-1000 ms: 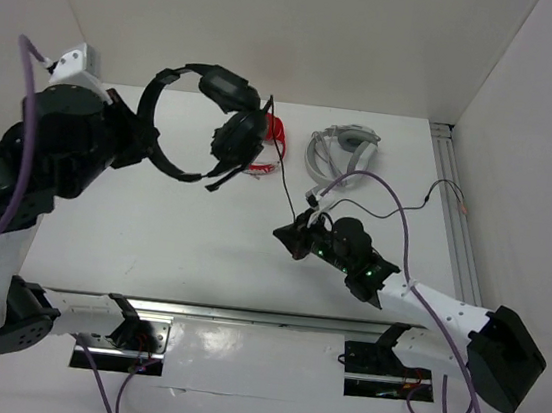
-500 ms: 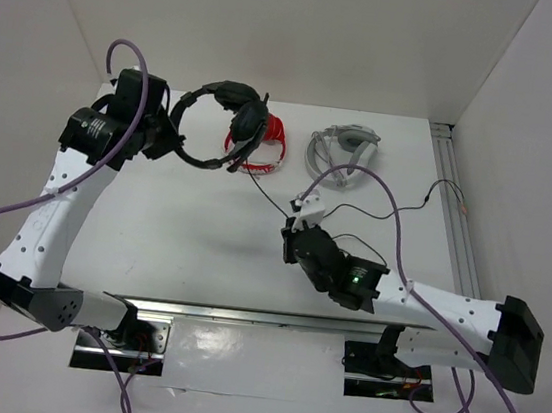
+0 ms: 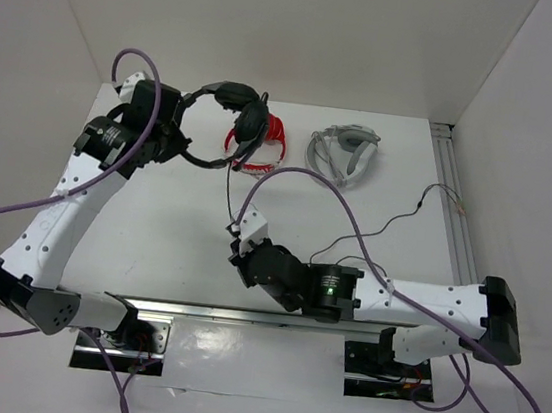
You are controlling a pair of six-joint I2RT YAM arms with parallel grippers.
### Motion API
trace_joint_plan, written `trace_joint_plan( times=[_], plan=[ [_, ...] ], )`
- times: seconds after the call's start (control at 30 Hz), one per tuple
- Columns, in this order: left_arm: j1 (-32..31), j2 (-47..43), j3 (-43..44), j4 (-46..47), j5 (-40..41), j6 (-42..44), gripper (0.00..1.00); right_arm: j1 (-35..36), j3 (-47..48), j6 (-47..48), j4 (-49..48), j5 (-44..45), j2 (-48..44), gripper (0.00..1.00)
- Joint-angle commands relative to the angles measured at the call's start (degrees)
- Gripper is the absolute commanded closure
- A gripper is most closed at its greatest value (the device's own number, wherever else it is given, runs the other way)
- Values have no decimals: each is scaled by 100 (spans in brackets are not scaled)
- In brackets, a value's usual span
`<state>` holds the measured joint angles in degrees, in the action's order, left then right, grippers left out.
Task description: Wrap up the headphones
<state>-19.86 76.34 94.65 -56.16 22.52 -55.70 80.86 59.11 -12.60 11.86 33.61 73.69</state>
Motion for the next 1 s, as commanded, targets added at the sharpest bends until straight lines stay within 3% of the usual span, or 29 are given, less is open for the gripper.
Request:
trace_joint_plan(
  times=[0.0, 0.2, 0.53, 0.67, 0.83, 0.97],
  plan=[
    [-246, -154, -411, 395, 691, -195, 100, 97, 434, 337, 72, -82, 14, 100],
    [-861, -93, -930, 510, 1263, -406, 100, 35, 829, 460, 308, 75, 242, 100],
    [-1634, 654, -712, -120, 2097, 1121, 100, 87, 2032, 1233, 1862, 795, 549, 100],
    [-2417, 760, -755, -580, 2757, 1394, 100, 88, 2227, 1286, 2417, 1227, 463, 100],
    [-2918, 577, -1000, -589, 2451, 2054, 100, 141, 2227, 1286, 2610, 1675, 58, 100],
    [-3112, -63, -1431, 69, 1671, 2922, 100, 201, 2061, 1286, 2734, 2018, -232, 100]
  ],
)
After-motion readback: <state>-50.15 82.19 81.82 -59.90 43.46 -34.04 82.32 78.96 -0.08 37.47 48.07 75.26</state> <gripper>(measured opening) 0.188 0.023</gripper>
